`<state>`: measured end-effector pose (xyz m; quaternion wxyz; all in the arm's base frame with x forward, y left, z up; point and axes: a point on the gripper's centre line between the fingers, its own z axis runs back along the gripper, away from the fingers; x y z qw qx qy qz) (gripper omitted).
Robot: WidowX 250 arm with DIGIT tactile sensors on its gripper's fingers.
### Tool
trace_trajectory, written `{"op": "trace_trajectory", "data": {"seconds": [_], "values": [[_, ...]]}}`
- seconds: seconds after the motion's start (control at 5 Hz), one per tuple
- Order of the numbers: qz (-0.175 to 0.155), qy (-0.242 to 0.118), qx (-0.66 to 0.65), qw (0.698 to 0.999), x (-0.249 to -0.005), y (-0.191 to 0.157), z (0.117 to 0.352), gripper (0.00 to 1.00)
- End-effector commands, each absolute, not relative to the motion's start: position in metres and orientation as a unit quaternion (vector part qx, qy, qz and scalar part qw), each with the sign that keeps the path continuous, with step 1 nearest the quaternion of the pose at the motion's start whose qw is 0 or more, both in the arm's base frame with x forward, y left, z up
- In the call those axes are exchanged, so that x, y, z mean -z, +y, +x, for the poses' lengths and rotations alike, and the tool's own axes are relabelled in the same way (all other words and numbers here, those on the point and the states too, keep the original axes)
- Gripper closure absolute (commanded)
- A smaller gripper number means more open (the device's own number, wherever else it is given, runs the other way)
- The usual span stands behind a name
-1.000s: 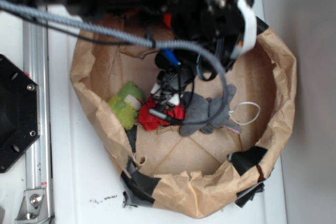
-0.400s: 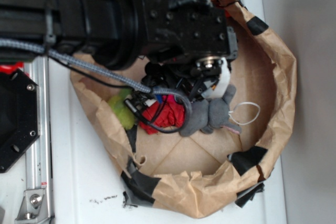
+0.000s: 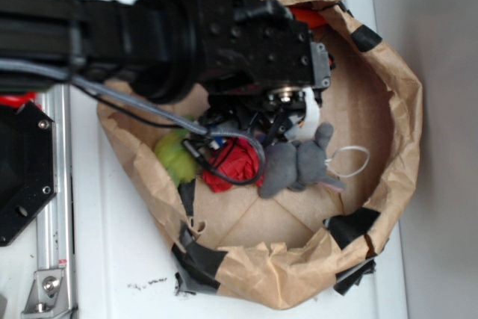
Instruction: Grab the rock.
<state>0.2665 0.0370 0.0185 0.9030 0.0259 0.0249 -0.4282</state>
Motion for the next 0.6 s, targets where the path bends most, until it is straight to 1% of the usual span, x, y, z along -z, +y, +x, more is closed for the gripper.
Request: {"op": "trace_trajectory", "data": {"seconds": [0.0, 0.2, 0.4], "values": [[0.054, 0.029, 0.421, 0.905, -0.018, 0.038, 0.278, 1.0], [0.046, 0.032, 0.422, 0.905, -0.036, 0.038, 0.276, 1.0], [0.037, 0.001, 0.394, 0.918, -0.086, 0.035, 0.279, 1.0]]}}
